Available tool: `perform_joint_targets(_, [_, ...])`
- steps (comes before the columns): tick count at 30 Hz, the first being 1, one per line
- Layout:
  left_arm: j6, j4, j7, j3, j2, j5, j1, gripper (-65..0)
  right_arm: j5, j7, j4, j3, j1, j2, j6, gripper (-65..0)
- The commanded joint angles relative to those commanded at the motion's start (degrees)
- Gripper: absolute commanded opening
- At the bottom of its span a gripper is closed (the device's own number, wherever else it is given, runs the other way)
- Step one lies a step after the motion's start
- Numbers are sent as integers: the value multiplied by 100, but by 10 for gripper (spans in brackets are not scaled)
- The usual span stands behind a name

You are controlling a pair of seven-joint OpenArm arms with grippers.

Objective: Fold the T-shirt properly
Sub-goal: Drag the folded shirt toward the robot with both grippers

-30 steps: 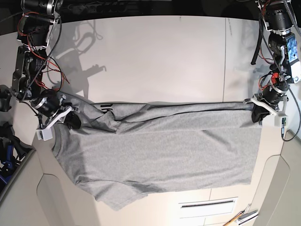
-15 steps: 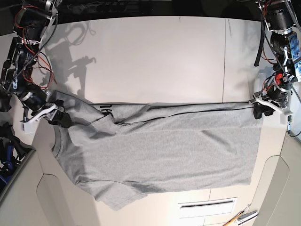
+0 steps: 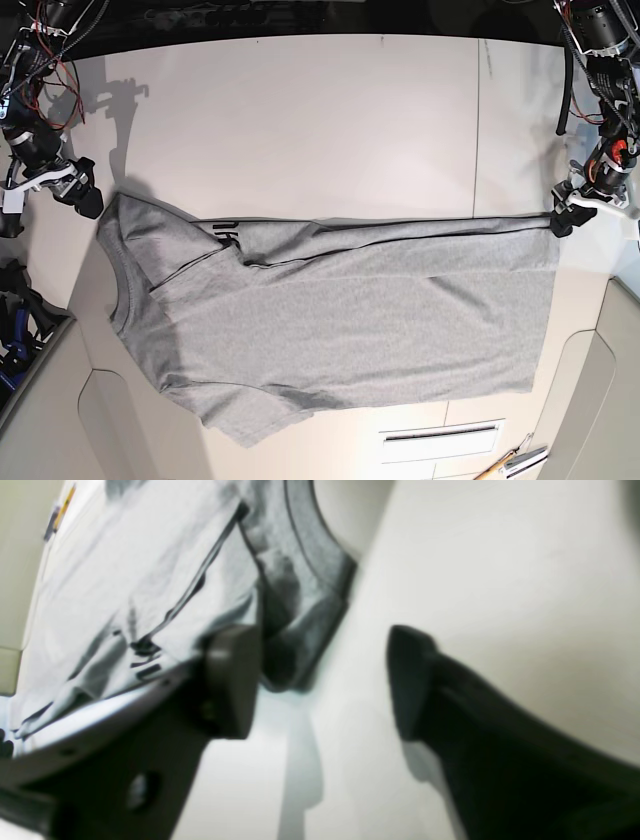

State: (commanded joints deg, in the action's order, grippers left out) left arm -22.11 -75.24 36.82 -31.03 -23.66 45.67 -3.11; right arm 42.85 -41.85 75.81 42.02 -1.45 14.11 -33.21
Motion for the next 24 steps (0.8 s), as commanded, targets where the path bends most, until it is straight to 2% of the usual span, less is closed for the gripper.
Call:
perform_joint_targets(4, [0, 28, -33, 31, 168, -26, -7, -211, 2, 46, -9, -39, 2, -55, 0, -238])
perform_joint_targets(12, [9, 70, -367, 339, 282, -144, -2, -211, -107, 299, -9, -483, 17, -435, 46, -238])
perform_joint_targets(15, [170, 221, -472, 339, 367, -286, 26, -211, -245, 350, -20, -505, 109, -564, 98, -238])
perform_joint_targets(24, [129, 535, -645, 339, 385, -278, 42, -212, -321, 498, -610, -535, 446, -573, 98, -238])
